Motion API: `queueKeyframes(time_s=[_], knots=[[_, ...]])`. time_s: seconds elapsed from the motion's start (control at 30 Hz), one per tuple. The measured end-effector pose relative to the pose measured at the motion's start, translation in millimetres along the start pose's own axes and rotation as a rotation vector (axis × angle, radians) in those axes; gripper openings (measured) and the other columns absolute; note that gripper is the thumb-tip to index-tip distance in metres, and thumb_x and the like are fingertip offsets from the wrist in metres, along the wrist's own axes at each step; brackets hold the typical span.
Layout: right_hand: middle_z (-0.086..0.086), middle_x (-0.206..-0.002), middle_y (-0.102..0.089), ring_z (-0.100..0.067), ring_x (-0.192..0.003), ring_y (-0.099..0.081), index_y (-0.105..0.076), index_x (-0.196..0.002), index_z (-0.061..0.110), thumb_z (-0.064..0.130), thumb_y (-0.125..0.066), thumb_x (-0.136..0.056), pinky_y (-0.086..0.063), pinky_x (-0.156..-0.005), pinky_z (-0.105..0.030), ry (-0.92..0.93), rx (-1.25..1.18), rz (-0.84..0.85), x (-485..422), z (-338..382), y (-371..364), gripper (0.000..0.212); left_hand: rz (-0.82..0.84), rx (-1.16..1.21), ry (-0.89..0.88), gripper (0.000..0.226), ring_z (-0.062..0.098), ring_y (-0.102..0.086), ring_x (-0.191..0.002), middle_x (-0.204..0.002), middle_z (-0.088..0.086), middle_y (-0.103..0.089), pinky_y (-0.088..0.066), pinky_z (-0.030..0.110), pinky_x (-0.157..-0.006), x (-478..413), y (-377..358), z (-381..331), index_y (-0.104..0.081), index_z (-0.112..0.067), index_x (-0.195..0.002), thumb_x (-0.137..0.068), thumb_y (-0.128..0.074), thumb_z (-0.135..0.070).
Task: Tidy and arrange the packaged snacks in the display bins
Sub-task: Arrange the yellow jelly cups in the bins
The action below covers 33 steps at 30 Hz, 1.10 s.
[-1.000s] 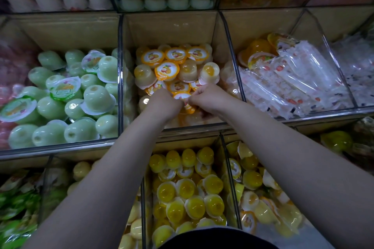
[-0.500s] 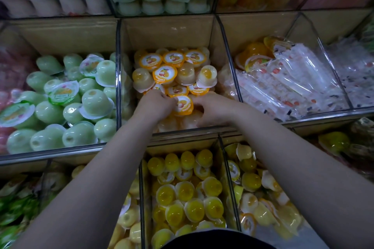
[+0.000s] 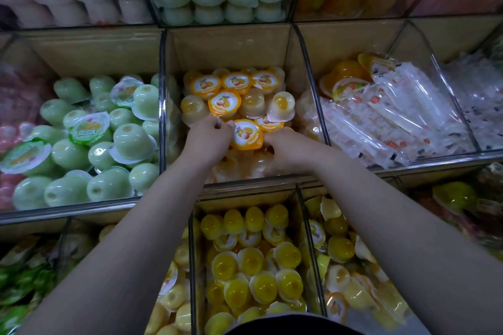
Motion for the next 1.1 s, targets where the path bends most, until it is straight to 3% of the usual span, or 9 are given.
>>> queueKeyframes(time_s=[0.13, 0.27, 0.37, 0.4, 0.47, 0.6, 0.8, 0.97, 1.1], knots=[[0.001, -0.118, -0.056, -0.019, -0.105, -0.053, -0.055, -0.126, 0.017, 0.03, -0.082, -0.072, -0.046, -0.084, -0.029, -0.034, -0.011, -0.072, -2, -4, -1, 0.062, -0.039, 0.111, 0.011, 0.035, 0.028, -0.065, -0.089, -0.094, 0.012, -0.067, -0.059, 0.041, -0.066, -1, 0, -1, -0.061, 0.0, -0.1, -0.099, -0.049, -0.033], [-0.006, -0.123, -0.057, -0.025, -0.109, -0.055, -0.056, -0.124, 0.013, 0.03, -0.079, -0.074, -0.05, -0.088, -0.035, -0.05, 0.113, 0.012, -8, -4, -5, 0.057, -0.012, 0.192, 0.057, 0.027, 0.025, -0.068, -0.086, -0.096, 0.01, -0.067, -0.055, 0.03, -0.057, -4, -4, 0, -0.061, -0.008, -0.096, -0.1, -0.047, -0.031], [0.007, -0.098, -0.06, -0.015, -0.093, -0.056, -0.063, -0.106, 0.023, 0.044, -0.077, -0.077, -0.045, -0.073, -0.028, -0.041, -0.007, -0.007, -6, -4, -3, 0.039, 0.013, 0.18, 0.065, 0.03, 0.03, -0.069, -0.087, -0.096, 0.017, -0.067, -0.061, 0.04, -0.068, -6, -6, 2, -0.061, -0.002, -0.096, -0.099, -0.049, -0.029], [0.013, -0.085, -0.058, -0.009, -0.081, -0.055, -0.061, -0.091, 0.028, 0.048, -0.073, -0.08, -0.04, -0.065, -0.024, -0.048, -0.096, -0.071, -4, -2, 0, 0.026, 0.017, 0.182, 0.061, 0.031, 0.032, -0.069, -0.088, -0.096, 0.019, -0.067, -0.061, 0.044, -0.072, -6, -5, 1, -0.061, -0.001, -0.095, -0.099, -0.049, -0.029], [0.014, -0.072, -0.052, -0.001, -0.067, -0.049, -0.051, -0.078, 0.03, 0.051, -0.062, -0.089, -0.032, -0.055, -0.022, -0.088, -0.246, -0.224, -1, -1, 6, 0.026, 0.026, 0.198, 0.055, 0.03, 0.032, -0.069, -0.089, -0.095, 0.02, -0.068, -0.06, 0.046, -0.075, -7, -6, 2, -0.062, -0.003, -0.091, -0.099, -0.049, -0.029], [0.009, -0.073, -0.054, -0.007, -0.067, -0.051, -0.057, -0.099, 0.018, 0.047, -0.057, -0.093, -0.034, -0.056, -0.026, -0.131, -0.342, -0.414, -4, -6, 9, 0.029, 0.048, 0.229, 0.054, 0.022, 0.026, -0.069, -0.092, -0.1, 0.013, -0.069, -0.06, 0.041, -0.077, -7, -9, 2, -0.063, -0.009, -0.092, -0.1, -0.049, -0.025], [0.019, -0.087, -0.054, 0.008, -0.075, -0.052, -0.044, -0.142, 0.023, 0.018, -0.063, -0.092, -0.033, -0.062, -0.005, -0.058, -0.419, -0.416, 0, -4, 13, 0.053, 0.033, 0.279, 0.015, 0.017, 0.01, -0.069, -0.091, -0.103, 0.001, -0.07, -0.059, 0.024, -0.072, -6, -6, -2, -0.066, -0.015, -0.111, -0.097, -0.056, -0.013], [0.003, -0.121, -0.058, -0.008, -0.112, -0.056, -0.025, -0.153, 0.023, 0.017, -0.066, -0.09, -0.04, -0.088, -0.018, -0.009, -0.366, -0.265, -2, -1, 6, 0.076, 0.03, 0.208, -0.035, 0.026, 0.013, -0.066, -0.094, -0.104, 0.0, -0.069, -0.059, 0.029, -0.081, -4, -3, -2, -0.069, -0.016, -0.118, -0.093, -0.061, -0.011], [0.001, -0.127, -0.058, -0.006, -0.109, -0.053, -0.03, -0.152, 0.023, 0.02, -0.067, -0.091, -0.039, -0.089, -0.018, 0.006, -0.35, -0.299, 0, 0, 6, 0.071, 0.04, 0.114, -0.04, 0.016, 0.017, -0.069, -0.088, -0.095, 0.003, -0.072, -0.059, 0.039, -0.082, -5, -3, 1, -0.073, -0.016, -0.104, -0.094, -0.061, -0.015]])
Point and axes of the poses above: each hand's wrist, its own x-axis away from the middle knuckle, its own y-axis out of the back of the hand, z = x × y, the point moved 3 cm from there along -x, towards the middle knuckle
